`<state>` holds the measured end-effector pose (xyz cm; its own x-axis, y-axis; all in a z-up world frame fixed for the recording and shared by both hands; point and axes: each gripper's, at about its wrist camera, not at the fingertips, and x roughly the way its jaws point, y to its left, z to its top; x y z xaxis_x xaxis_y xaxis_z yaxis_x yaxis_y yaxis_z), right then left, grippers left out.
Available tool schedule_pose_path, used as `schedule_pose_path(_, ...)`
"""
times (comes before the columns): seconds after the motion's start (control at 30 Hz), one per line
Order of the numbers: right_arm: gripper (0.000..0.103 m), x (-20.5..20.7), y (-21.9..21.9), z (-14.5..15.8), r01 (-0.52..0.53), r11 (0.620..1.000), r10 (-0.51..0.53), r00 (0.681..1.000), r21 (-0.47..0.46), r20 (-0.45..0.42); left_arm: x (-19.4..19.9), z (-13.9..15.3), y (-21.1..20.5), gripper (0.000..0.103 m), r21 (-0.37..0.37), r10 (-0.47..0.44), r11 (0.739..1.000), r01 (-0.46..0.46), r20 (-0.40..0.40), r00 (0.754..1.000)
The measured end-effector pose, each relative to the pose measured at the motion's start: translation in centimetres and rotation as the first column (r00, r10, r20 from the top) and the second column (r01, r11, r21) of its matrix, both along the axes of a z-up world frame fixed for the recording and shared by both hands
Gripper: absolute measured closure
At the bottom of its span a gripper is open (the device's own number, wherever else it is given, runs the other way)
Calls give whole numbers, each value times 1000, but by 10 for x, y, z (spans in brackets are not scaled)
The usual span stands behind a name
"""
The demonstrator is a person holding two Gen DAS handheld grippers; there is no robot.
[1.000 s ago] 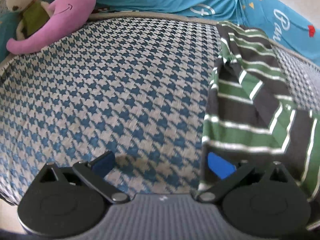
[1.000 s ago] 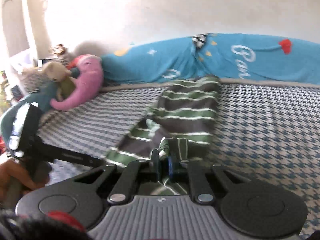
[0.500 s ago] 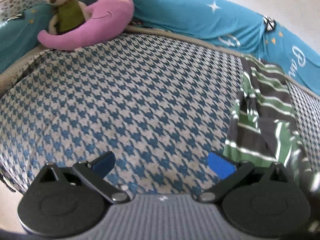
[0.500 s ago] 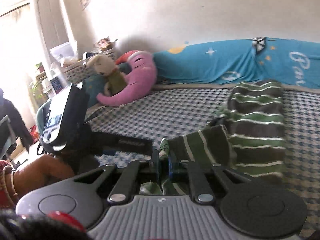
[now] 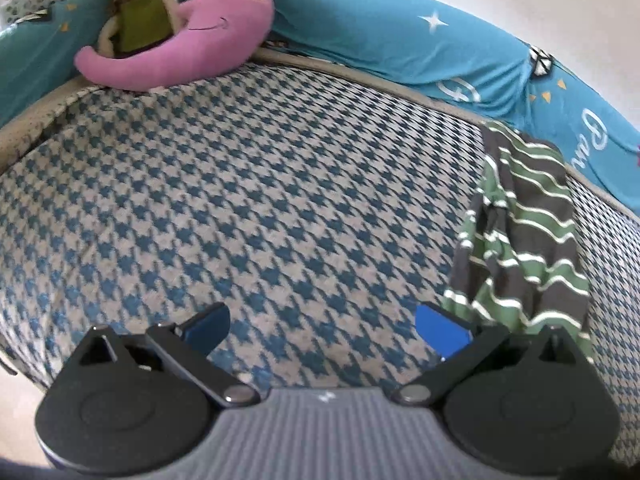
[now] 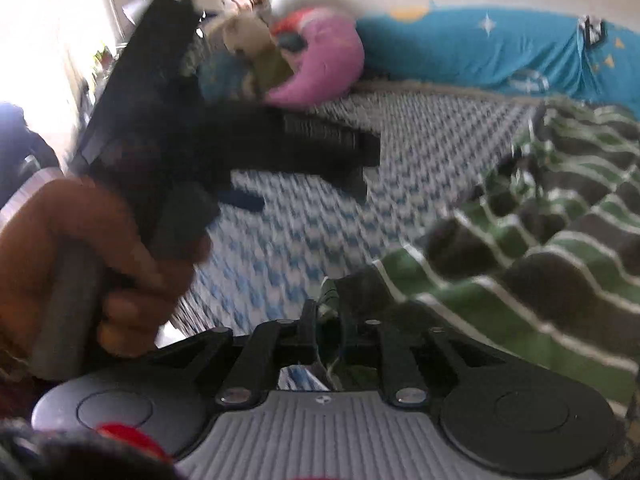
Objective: Fold clothes
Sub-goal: 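Grasp the shirt end with the right tool, fold it over, release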
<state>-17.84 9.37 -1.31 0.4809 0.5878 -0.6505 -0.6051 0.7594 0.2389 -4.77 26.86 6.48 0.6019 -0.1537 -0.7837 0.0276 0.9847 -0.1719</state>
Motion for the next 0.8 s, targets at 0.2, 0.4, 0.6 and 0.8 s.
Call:
schedule_pose_path(0.2, 70, -8, -19, 10, -9, 1000, 9, 1000, 16, 11, -3, 1, -10, 0, -7, -50, 999, 50, 13, 999)
schedule_pose_path(0.4, 69, -19, -63, 28, 127, 992, -128, 990, 28, 52, -1, 0, -15, 0, -5, -54, 998, 55, 9, 998)
schedule_pose_path(0.6, 69, -14, -107, 28, 325, 946, -325, 946, -11, 14, -2, -3, -24, 0, 7, -79, 997, 78, 6, 997)
schedule_pose_path(0.8, 67, -18, -143, 23, 427, 904, -426, 903, -8, -60, -4, -4, -35, 0, 27, -107, 994, 107, 9, 994)
